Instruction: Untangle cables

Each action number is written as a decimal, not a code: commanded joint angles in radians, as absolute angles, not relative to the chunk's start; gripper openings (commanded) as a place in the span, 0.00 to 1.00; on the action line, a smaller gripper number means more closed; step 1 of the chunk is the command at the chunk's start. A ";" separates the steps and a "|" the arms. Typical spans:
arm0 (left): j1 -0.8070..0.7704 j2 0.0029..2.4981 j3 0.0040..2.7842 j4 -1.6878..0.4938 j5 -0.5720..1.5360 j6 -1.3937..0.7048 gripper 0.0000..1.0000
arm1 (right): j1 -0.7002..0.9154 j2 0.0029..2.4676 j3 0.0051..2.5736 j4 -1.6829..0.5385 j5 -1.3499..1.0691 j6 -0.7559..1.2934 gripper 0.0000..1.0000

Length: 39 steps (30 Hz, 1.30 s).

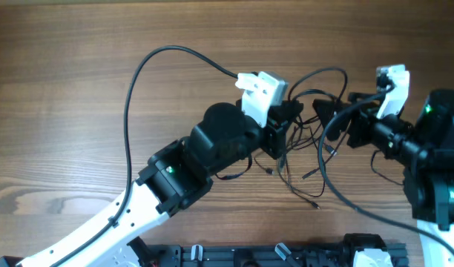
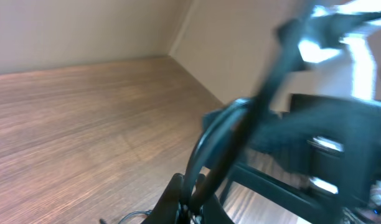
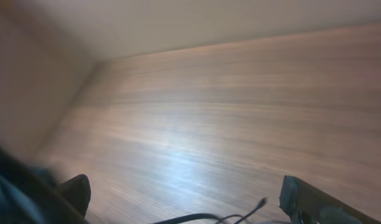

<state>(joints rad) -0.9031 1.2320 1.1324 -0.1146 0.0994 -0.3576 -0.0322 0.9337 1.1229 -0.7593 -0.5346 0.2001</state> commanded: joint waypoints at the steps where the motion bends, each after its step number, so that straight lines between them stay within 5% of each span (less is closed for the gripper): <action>1: -0.917 1.172 1.132 -0.105 0.133 -0.281 0.04 | -0.033 0.981 1.140 -0.771 -0.290 0.323 0.99; 15: -0.898 0.839 1.132 -0.149 -0.343 -0.156 0.04 | -0.033 1.002 1.140 -0.854 -0.125 0.344 0.99; 22: -0.899 0.839 1.132 -0.160 -0.371 -0.156 0.04 | -0.033 1.002 1.140 -0.852 -0.168 0.338 1.00; 32: -0.899 0.989 1.132 -0.200 -0.289 -0.157 0.04 | -0.033 1.002 1.140 -0.739 -0.947 -0.080 1.00; 36: -0.899 1.042 1.132 -0.209 -0.217 -0.102 0.04 | -0.033 0.991 1.141 -0.692 -1.028 -0.158 0.98; 39: -0.899 1.050 1.132 -0.226 -0.021 0.063 0.04 | -0.033 0.959 1.141 -0.680 -1.031 -0.247 0.87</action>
<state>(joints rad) -0.9012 1.0512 1.1072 -0.2291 -0.1963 -0.0898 -0.0299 0.9913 1.1477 -0.6903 -0.9775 -0.1463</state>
